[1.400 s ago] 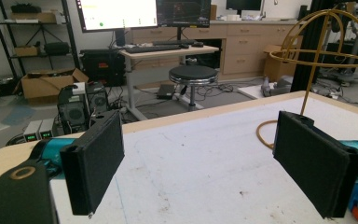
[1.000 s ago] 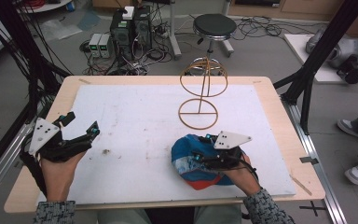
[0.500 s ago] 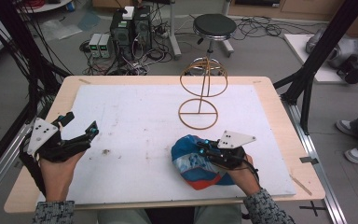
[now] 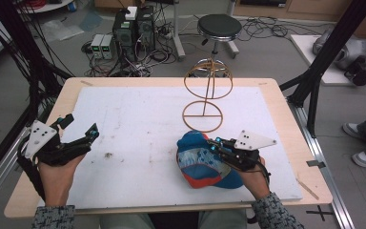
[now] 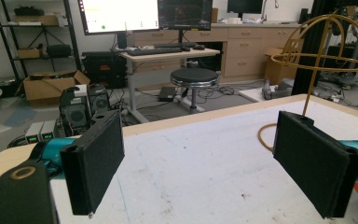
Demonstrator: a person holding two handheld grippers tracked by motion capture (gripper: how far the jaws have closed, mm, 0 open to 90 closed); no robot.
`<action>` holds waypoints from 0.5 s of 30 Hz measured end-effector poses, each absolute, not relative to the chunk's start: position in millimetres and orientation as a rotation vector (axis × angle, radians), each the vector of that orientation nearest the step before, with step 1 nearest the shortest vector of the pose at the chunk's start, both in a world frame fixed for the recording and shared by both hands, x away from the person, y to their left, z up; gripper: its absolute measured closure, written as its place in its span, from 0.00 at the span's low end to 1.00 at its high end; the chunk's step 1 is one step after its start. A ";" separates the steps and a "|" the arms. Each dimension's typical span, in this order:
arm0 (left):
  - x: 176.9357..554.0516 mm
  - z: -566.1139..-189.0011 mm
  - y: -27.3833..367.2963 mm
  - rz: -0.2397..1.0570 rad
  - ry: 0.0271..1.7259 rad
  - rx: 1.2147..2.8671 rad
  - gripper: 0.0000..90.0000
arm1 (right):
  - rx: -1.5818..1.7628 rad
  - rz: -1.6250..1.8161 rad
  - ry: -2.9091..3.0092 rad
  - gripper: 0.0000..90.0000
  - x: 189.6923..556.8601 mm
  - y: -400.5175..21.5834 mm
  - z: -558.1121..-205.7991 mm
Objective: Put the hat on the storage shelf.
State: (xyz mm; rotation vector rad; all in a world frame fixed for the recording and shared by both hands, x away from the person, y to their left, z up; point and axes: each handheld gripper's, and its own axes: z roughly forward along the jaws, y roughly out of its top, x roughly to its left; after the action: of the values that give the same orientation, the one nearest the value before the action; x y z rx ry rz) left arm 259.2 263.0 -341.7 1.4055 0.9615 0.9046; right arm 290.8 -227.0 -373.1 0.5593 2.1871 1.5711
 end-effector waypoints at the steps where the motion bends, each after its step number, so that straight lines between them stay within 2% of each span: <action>1: 259.1 -341.7 263.1 0.904 0.963 1.403 0.19 | 0.554 1.573 2.175 0.99 290.5 -227.9 -371.6; 15: 257.7 -339.5 265.9 0.912 0.963 1.397 0.19 | 0.572 1.661 2.028 0.99 284.6 -244.7 -348.8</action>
State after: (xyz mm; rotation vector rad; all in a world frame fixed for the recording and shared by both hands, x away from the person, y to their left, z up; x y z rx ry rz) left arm 257.7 265.9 -339.5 1.3974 0.9630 0.9119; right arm 284.6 -244.7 -348.8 0.5717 2.0277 1.6613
